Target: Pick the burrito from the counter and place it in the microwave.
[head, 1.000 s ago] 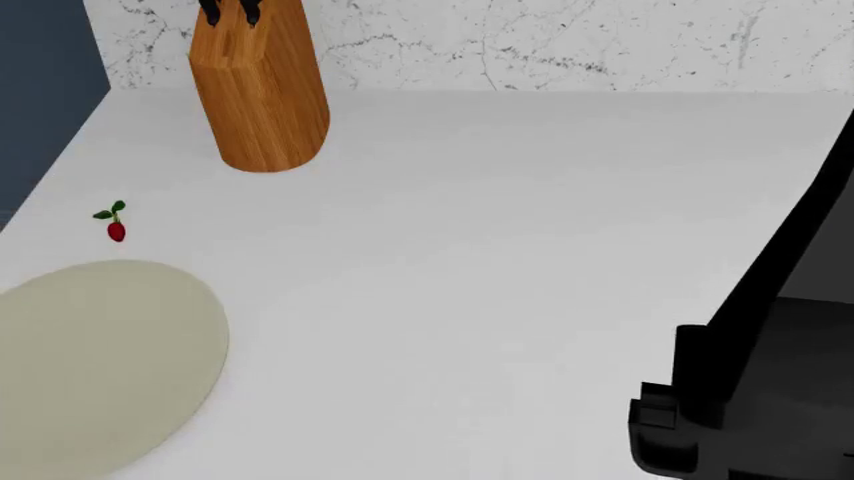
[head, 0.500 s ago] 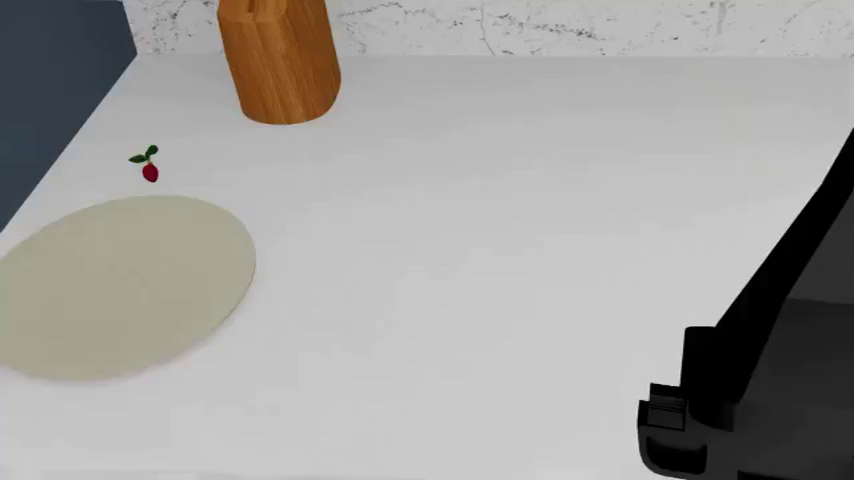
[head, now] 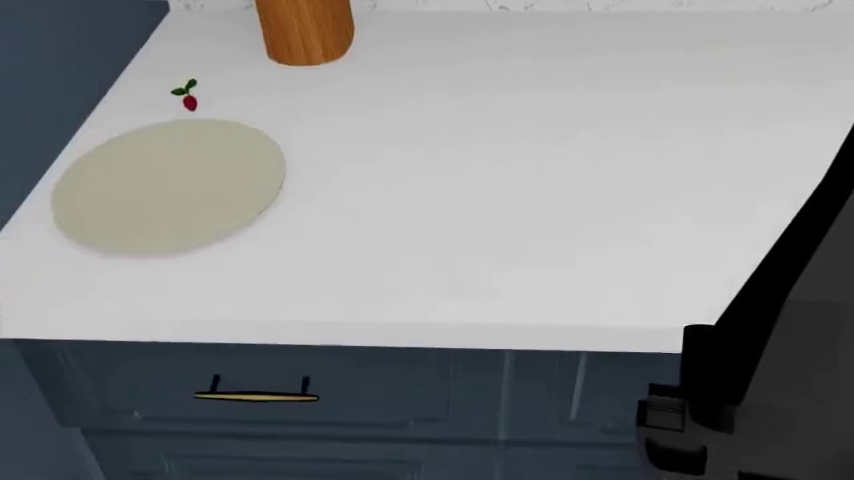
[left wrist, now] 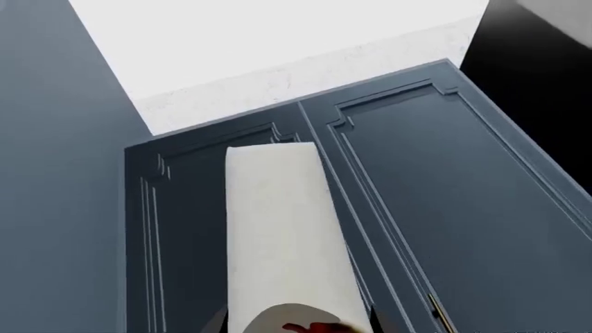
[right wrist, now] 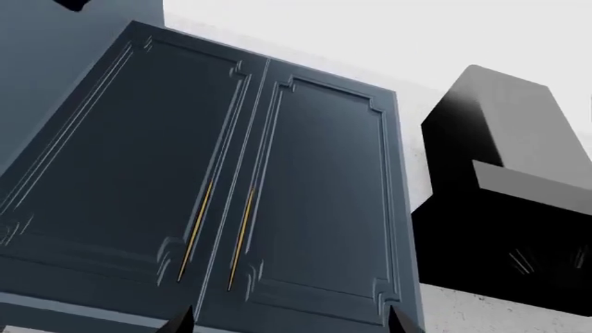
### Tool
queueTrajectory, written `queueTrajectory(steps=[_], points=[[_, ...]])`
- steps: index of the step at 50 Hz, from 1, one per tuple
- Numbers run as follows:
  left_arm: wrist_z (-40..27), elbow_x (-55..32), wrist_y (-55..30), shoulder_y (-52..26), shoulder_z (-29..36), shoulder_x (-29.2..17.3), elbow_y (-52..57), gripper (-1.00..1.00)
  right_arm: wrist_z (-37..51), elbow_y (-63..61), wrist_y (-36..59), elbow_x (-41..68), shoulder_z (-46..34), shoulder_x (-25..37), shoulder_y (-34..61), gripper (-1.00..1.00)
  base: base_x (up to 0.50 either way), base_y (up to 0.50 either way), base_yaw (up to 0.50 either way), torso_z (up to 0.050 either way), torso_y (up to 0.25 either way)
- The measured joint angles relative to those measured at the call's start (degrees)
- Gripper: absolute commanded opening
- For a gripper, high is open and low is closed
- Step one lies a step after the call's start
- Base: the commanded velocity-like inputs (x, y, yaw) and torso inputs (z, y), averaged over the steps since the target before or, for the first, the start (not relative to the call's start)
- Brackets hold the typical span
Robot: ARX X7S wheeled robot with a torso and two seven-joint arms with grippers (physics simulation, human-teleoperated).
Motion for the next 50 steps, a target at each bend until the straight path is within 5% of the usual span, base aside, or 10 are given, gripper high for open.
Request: queueTrajectory(steps=[10, 50], points=[[0.0, -0.2, 0.1, 0.0, 0.1, 0.0, -0.1, -1.0, -0.4, 0.0, 0.0, 0.2, 0.5, 0.4, 0.0, 1.0, 0.0, 0.03, 0.0, 0.0, 0.0], [0.0, -0.1, 0.1, 0.1, -0.5, 0.0, -0.3, -1.0, -1.2, 0.1, 2.0, 1.4, 1.6, 0.0, 0.0, 1.0, 0.0, 0.5, 0.0, 0.0, 0.0]])
